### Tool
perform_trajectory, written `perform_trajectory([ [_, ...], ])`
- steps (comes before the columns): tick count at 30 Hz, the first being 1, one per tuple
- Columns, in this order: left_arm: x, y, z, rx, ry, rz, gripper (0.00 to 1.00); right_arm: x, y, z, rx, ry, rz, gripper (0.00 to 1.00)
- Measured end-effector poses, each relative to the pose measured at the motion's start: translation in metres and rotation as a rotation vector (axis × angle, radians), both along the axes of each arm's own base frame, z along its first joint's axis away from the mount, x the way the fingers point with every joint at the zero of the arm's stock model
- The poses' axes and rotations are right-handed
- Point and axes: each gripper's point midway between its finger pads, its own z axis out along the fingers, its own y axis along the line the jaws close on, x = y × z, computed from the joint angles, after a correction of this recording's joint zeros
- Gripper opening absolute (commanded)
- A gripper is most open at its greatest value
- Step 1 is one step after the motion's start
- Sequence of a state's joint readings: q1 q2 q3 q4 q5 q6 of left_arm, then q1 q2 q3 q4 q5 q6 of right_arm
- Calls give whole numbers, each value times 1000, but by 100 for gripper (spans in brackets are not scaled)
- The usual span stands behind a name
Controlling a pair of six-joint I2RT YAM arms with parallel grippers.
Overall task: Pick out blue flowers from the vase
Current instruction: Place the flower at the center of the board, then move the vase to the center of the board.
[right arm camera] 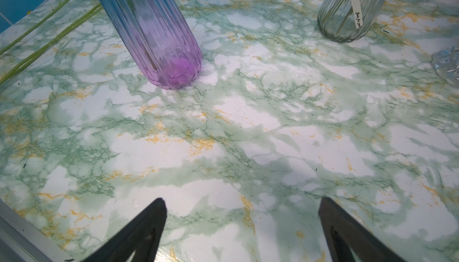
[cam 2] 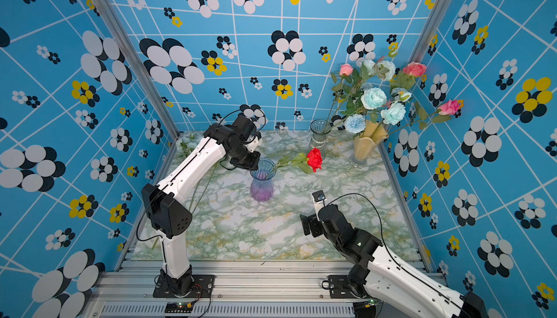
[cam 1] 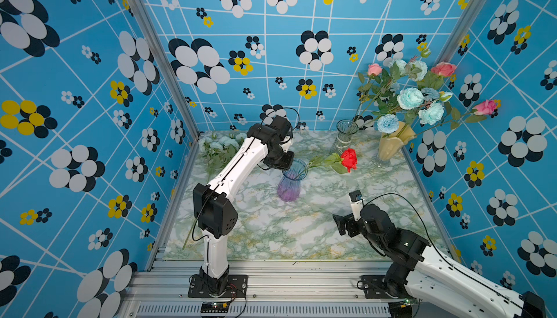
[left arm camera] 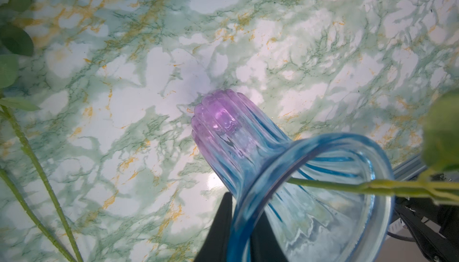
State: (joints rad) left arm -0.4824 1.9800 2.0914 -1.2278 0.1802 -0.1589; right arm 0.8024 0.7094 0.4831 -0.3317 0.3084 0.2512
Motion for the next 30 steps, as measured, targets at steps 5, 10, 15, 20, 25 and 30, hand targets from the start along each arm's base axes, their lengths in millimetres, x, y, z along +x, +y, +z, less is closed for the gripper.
perform_trajectory([
  [5,44,27,3,-6,-38,68,0,0,0,0,2,1,2,99],
  [10,90,62,3,-31,-79,156,0,0,0,0,1,1,1,99],
  [15,127,86,2,-93,-102,214,0,0,0,-2,-3,5,1,99],
  [20,143,100,1,-134,-112,239,2,0,1,-4,-9,11,1,99],
  [25,144,105,-1,-134,-107,245,25,0,1,-4,-11,13,1,99],
  [30,149,115,-16,-117,-85,261,41,0,1,-4,-11,13,1,99],
])
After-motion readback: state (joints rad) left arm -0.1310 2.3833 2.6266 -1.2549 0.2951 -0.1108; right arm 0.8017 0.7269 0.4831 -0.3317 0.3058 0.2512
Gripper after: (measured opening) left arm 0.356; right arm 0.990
